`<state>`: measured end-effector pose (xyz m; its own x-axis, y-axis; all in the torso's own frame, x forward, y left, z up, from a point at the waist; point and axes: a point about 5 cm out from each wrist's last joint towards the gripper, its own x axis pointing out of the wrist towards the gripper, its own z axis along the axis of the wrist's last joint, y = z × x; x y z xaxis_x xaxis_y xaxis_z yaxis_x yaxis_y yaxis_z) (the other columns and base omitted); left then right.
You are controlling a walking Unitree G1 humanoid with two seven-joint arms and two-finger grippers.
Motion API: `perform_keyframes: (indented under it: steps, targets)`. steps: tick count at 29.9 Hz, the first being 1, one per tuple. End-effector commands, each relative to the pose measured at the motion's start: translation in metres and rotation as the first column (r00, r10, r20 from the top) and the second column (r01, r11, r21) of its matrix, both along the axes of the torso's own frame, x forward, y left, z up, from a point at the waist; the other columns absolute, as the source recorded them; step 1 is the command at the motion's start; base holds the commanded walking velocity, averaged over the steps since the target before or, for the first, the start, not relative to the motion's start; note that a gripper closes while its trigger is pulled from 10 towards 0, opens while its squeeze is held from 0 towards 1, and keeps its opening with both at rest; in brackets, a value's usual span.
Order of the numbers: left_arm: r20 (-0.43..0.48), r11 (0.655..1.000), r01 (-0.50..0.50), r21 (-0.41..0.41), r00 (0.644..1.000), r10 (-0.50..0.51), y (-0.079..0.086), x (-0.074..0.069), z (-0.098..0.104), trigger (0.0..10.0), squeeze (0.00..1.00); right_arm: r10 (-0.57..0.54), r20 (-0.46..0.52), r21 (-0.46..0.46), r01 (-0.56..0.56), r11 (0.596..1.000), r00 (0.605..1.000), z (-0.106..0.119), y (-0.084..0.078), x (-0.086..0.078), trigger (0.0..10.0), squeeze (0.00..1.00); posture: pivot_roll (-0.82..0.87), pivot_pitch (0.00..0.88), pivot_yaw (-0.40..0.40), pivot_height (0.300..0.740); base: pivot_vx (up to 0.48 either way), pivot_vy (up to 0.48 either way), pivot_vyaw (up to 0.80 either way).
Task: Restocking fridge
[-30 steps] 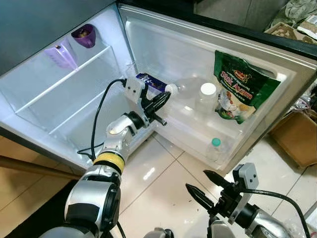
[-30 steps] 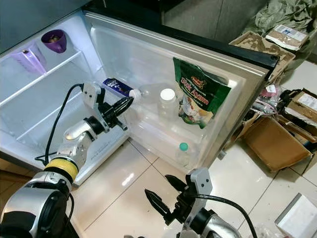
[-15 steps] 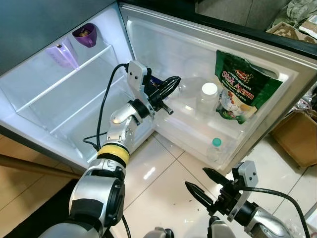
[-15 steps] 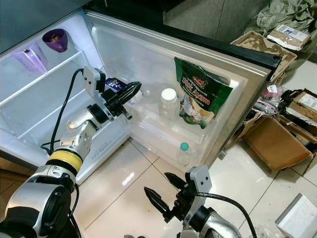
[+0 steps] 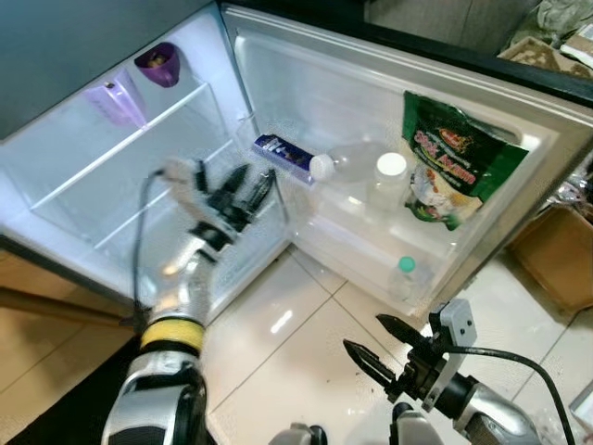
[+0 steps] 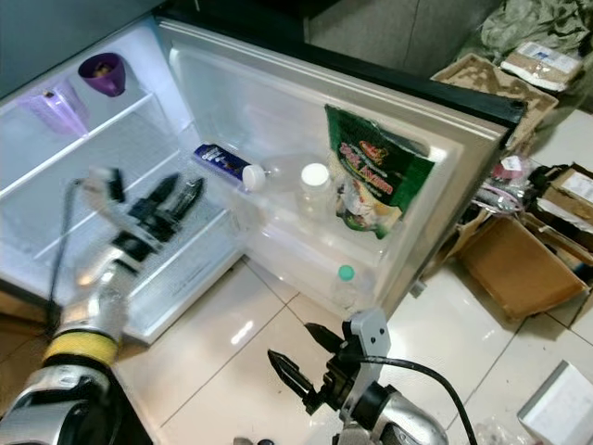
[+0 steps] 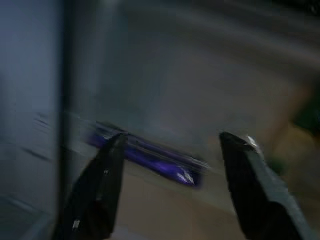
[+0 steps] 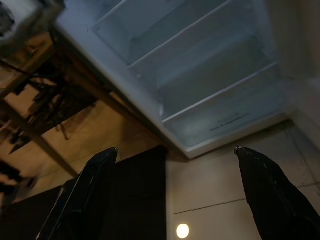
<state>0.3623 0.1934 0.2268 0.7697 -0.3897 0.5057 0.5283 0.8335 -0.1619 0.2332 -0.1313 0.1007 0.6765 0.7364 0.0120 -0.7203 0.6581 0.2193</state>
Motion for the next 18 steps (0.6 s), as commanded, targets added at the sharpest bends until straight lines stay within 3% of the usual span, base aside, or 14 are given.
perform_keyframes:
  steps: [1, 2, 3, 4, 5, 6, 7, 9, 10, 12, 13, 15, 17, 18]
  targets:
    - [-0.043, 0.999, -0.047, -0.009, 0.998, 0.046, 0.014, -0.008, -0.013, 10.0, 1.00, 0.037, -0.042, -0.010, -0.038, 0.999, 0.998, -0.012, 0.003, -0.004, 10.0, 0.00, -0.13, 0.275, 0.171, 0.740, 0.000, 0.000, 0.00]
    - [-0.099, 0.997, -0.076, -0.009, 0.992, 0.075, 0.021, -0.014, -0.030, 10.0, 1.00, 0.046, -0.061, -0.028, -0.048, 0.998, 0.997, -0.018, 0.003, -0.002, 10.0, 0.00, -0.12, 0.258, 0.168, 0.740, 0.000, 0.000, 0.00]
    - [-0.099, 0.997, -0.076, -0.009, 0.992, 0.075, 0.021, -0.014, -0.030, 10.0, 1.00, 0.046, -0.061, -0.028, -0.048, 0.998, 0.997, -0.018, 0.003, -0.002, 10.0, 0.00, -0.12, 0.258, 0.168, 0.740, 0.000, 0.000, 0.00]
    - [-0.246, 0.993, -0.121, 0.001, 0.962, 0.118, 0.036, -0.026, -0.072, 10.0, 0.00, 0.038, -0.110, -0.082, -0.047, 0.996, 0.993, -0.034, 0.001, 0.001, 10.0, 0.00, -0.12, 0.241, 0.162, 0.740, 0.000, 0.000, 0.00]
    - [-0.246, 0.993, -0.121, 0.001, 0.962, 0.118, 0.036, -0.026, -0.072, 10.0, 0.00, 0.038, -0.110, -0.082, -0.047, 0.996, 0.993, -0.034, 0.001, 0.001, 10.0, 0.00, -0.12, 0.241, 0.162, 0.740, 0.000, 0.000, 0.00]
    - [-0.316, 0.989, -0.147, 0.024, 0.937, 0.147, 0.041, -0.034, -0.094, 10.0, 0.00, 0.028, -0.132, -0.134, -0.046, 0.990, 0.991, -0.043, -0.001, 0.002, 10.0, 0.00, -0.13, 0.230, 0.159, 0.740, 0.000, 0.000, 0.00]
    - [-0.316, 0.989, -0.147, 0.024, 0.937, 0.147, 0.041, -0.034, -0.094, 10.0, 0.00, 0.028, -0.132, -0.134, -0.046, 0.990, 0.991, -0.043, -0.001, 0.002, 10.0, 0.00, -0.13, 0.230, 0.159, 0.740, 0.000, 0.000, 0.00]
    - [-0.510, 0.976, -0.203, 0.072, 0.834, 0.212, 0.053, -0.061, -0.155, 10.0, 0.00, 0.019, -0.180, -0.198, -0.055, 0.979, 0.983, -0.060, -0.005, -0.002, 10.0, 0.00, -0.13, 0.213, 0.148, 0.740, 0.000, 0.000, 0.00]
    - [-0.569, 0.971, -0.222, 0.088, 0.789, 0.232, 0.056, -0.072, -0.173, 10.0, 0.00, 0.018, -0.194, -0.210, -0.059, 0.976, 0.981, -0.065, -0.006, -0.003, 10.0, 0.00, -0.13, 0.209, 0.148, 0.740, 0.000, 0.000, 0.00]
    - [-0.569, 0.971, -0.222, 0.088, 0.789, 0.232, 0.056, -0.072, -0.173, 10.0, 0.00, 0.018, -0.194, -0.210, -0.059, 0.976, 0.981, -0.065, -0.006, -0.003, 10.0, 0.00, -0.13, 0.209, 0.148, 0.740, 0.000, 0.000, 0.00]
    - [-0.687, 0.958, -0.265, 0.106, 0.678, 0.264, 0.062, -0.095, -0.206, 10.0, 0.00, 0.003, -0.227, -0.227, -0.056, 0.972, 0.974, -0.074, -0.010, -0.005, 10.0, 0.00, -0.14, 0.192, 0.138, 0.740, 0.000, 0.000, 0.00]
    - [-0.784, 0.941, -0.302, 0.152, 0.543, 0.301, 0.067, -0.121, -0.235, 10.0, 0.00, -0.020, -0.264, -0.252, -0.049, 0.966, 0.964, -0.084, -0.015, -0.008, 10.0, 0.00, -0.15, 0.184, 0.134, 0.740, 0.000, 0.000, 0.00]
    - [-0.830, 0.932, -0.315, 0.180, 0.460, 0.316, 0.069, -0.136, -0.250, 10.0, 0.00, -0.049, -0.308, -0.276, -0.040, 0.960, 0.950, -0.094, -0.019, -0.010, 10.0, 0.00, -0.15, 0.182, 0.133, 0.740, 0.000, 0.000, 0.00]
    - [-0.830, 0.932, -0.315, 0.180, 0.460, 0.316, 0.069, -0.136, -0.250, 10.0, 0.00, -0.049, -0.308, -0.276, -0.040, 0.960, 0.950, -0.094, -0.019, -0.010, 10.0, 0.00, -0.15, 0.182, 0.133, 0.740, 0.000, 0.000, 0.00]
